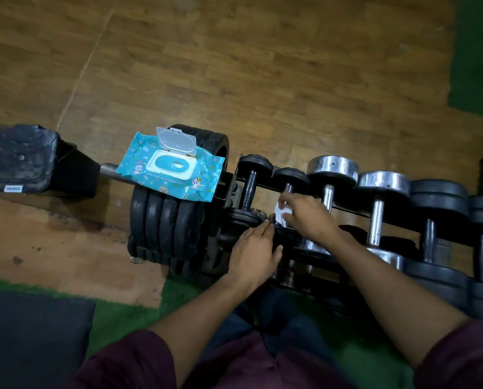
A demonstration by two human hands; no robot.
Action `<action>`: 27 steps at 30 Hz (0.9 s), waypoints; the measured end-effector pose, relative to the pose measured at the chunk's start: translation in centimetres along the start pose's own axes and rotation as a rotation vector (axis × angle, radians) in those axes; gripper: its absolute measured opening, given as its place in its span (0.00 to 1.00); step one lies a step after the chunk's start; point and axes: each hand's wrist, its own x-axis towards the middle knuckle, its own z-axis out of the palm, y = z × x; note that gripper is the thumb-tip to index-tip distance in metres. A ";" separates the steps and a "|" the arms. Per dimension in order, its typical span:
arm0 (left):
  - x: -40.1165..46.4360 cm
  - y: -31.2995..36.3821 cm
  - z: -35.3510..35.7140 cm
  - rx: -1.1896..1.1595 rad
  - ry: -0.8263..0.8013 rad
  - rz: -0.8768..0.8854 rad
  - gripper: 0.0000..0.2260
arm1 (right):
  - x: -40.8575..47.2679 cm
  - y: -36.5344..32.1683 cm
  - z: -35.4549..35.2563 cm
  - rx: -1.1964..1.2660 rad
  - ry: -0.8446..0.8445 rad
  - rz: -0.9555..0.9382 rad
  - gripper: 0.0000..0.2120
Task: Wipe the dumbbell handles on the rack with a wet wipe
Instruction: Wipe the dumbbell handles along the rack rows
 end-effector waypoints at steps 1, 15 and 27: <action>0.0 -0.2 0.0 -0.006 -0.010 0.003 0.27 | -0.2 0.1 0.4 -0.034 -0.039 -0.033 0.09; -0.1 -0.9 0.1 -0.046 -0.015 0.037 0.25 | 0.5 -0.1 0.2 -0.170 -0.046 -0.036 0.17; -0.1 -0.6 0.3 -0.011 -0.054 -0.034 0.24 | 0.0 -0.3 -0.1 -0.153 -0.082 -0.182 0.14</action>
